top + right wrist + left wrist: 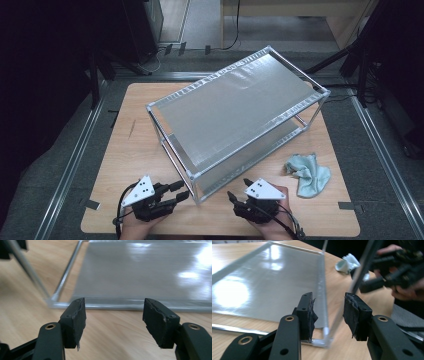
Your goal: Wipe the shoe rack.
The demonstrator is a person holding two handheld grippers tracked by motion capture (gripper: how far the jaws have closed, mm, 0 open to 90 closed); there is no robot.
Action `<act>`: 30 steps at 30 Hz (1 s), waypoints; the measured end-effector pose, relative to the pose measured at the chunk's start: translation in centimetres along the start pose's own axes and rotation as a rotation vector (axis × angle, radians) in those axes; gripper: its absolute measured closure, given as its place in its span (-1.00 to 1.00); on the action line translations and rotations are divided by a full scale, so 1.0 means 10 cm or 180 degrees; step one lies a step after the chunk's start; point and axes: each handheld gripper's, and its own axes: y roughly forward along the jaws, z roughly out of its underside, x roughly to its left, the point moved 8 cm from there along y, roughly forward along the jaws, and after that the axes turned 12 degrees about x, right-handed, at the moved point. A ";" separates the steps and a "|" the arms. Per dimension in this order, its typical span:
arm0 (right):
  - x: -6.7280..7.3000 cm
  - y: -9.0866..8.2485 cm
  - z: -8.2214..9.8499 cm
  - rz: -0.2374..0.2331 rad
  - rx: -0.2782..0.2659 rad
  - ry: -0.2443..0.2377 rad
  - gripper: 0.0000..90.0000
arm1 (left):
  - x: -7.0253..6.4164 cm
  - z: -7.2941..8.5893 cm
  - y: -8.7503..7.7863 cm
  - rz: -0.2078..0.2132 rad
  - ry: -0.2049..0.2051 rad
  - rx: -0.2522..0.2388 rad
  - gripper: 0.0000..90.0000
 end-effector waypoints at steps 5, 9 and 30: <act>0.25 0.12 -0.06 -0.0200 0.0021 -0.0119 -0.19 | 0.19 0.01 -0.06 -0.0152 -0.0150 -0.0041 0.33; 0.43 0.16 -0.14 -0.0325 -0.0003 -0.0224 -0.17 | 0.34 0.00 -0.06 -0.0271 -0.0212 -0.0030 0.33; 0.82 0.40 -0.41 -0.0772 -0.0079 -0.0558 0.80 | 0.91 0.03 -0.08 -0.0715 -0.0756 -0.0057 0.23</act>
